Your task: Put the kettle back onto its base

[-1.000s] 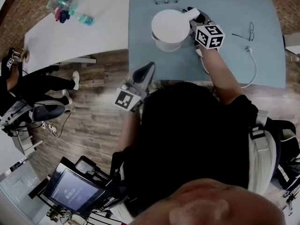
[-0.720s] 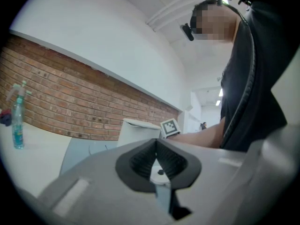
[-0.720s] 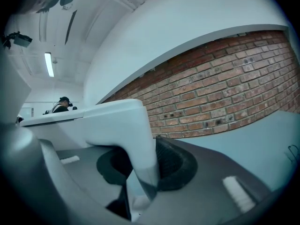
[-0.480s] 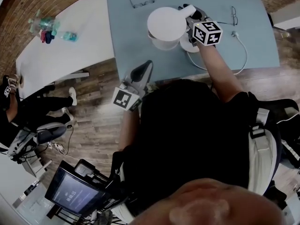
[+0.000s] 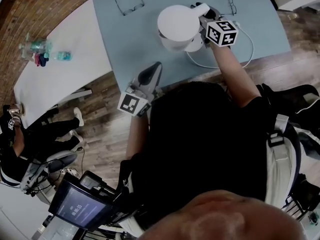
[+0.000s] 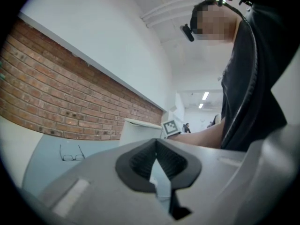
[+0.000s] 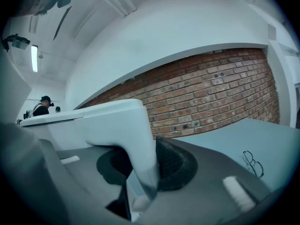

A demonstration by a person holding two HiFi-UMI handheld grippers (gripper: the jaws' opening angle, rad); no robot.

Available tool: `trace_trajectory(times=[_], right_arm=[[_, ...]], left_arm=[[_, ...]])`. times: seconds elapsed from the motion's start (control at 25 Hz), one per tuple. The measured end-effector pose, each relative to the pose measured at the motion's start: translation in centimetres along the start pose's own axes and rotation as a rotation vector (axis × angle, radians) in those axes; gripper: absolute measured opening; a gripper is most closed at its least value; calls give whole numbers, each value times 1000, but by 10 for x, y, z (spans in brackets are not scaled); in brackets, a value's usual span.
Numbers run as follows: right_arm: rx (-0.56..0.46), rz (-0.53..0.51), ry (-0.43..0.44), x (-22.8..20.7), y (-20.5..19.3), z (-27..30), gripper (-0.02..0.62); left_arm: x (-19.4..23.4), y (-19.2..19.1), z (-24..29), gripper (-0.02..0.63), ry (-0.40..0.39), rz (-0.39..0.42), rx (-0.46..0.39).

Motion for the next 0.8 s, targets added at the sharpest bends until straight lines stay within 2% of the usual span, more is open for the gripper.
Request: trace_trajectory(times=[0.44, 0.8], right_arm=[[-11, 25, -110, -49, -9, -53, 106], [9, 24, -133, -61, -15, -63, 106]], left_arm=[[-21, -2, 41, 2, -90, -6, -2], [-24, -1, 54, 2, -119, -6, 6]])
Point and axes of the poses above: the fingertips, and each gripper's own axes: z forward along the fingers, x to its left, y out of its top, the point moved 7 cm from there along -z, backward along the fingers, and after that the axes turned 8 degrees about x, right-handed, at the moved point
